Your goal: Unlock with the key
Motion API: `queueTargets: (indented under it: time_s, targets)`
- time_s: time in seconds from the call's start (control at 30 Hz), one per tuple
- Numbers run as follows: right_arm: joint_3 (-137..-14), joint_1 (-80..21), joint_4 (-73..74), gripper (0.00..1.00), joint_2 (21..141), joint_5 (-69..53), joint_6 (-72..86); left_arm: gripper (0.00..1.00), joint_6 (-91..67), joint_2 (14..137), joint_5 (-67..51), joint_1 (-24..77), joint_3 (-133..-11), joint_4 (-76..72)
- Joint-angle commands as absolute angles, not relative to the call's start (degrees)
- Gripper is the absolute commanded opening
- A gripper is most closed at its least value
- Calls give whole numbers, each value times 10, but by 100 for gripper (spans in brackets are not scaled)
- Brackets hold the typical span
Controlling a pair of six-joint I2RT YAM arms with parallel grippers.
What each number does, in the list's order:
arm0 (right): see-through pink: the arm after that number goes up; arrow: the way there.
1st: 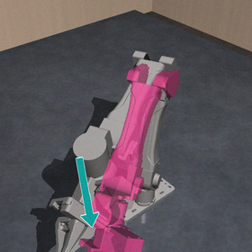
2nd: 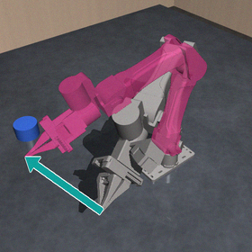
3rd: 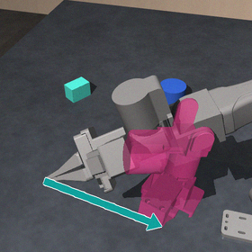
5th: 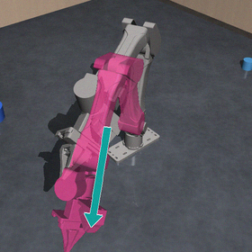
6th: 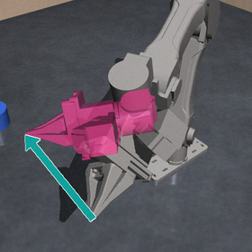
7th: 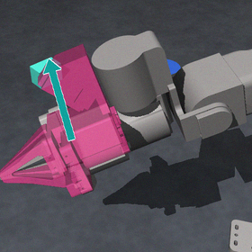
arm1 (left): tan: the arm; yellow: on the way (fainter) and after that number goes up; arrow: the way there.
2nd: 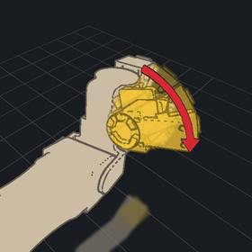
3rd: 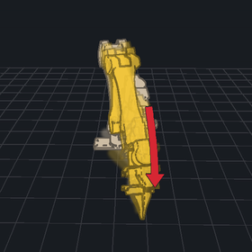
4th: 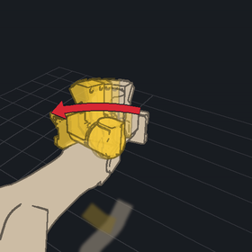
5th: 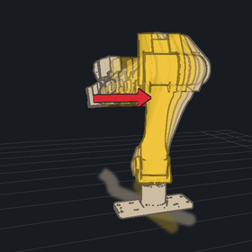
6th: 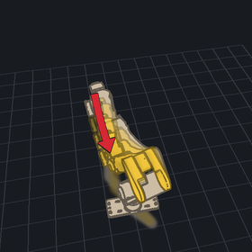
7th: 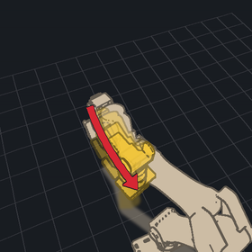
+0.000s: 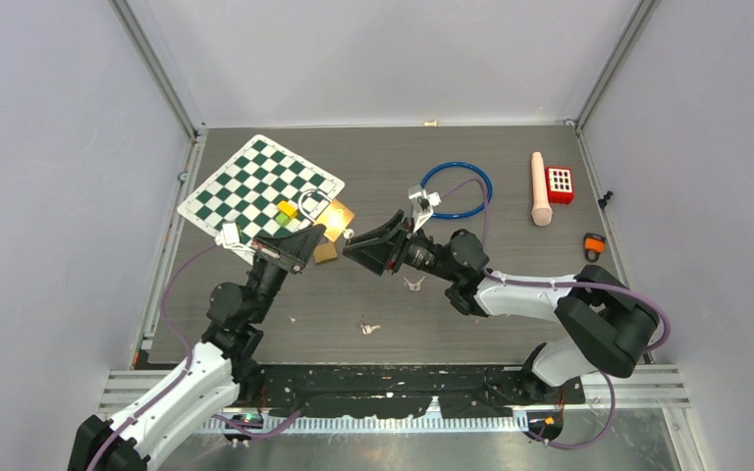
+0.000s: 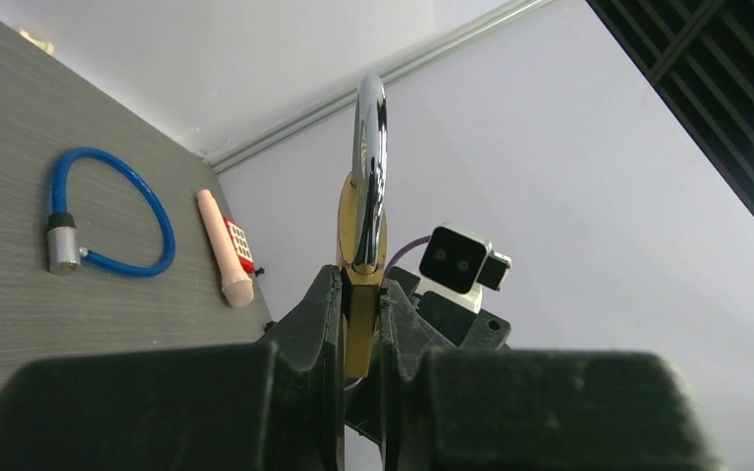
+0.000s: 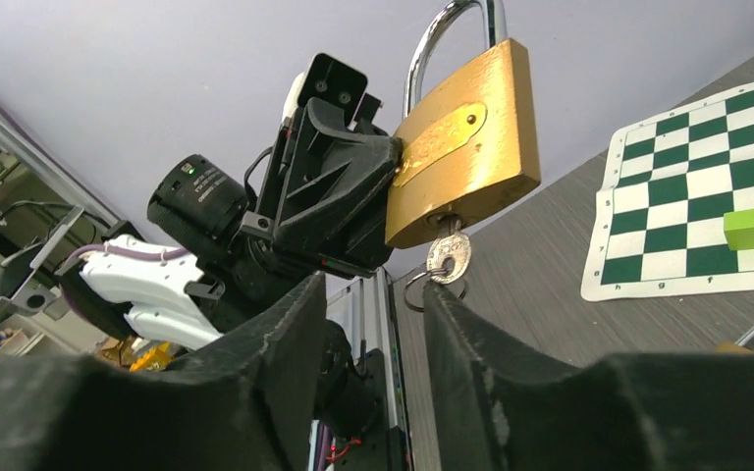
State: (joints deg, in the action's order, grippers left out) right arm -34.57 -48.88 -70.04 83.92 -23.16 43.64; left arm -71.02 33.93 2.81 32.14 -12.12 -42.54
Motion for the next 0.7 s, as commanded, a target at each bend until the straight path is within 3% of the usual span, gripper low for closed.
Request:
queueTargets:
  time_s: [0.0, 0.2, 0.67]
  targets:
    - [-348, -486, -758, 53, 825, -244, 451, 0, -717, 328, -5, 330, -156, -490]
    - [-341, -465, -789, 61, 838, -215, 492, 0, -737, 332, -12, 330, -152, -507]
    - [-368, -447, -728, 60, 846, -167, 516, 0, -777, 347, -16, 330, -144, -541]
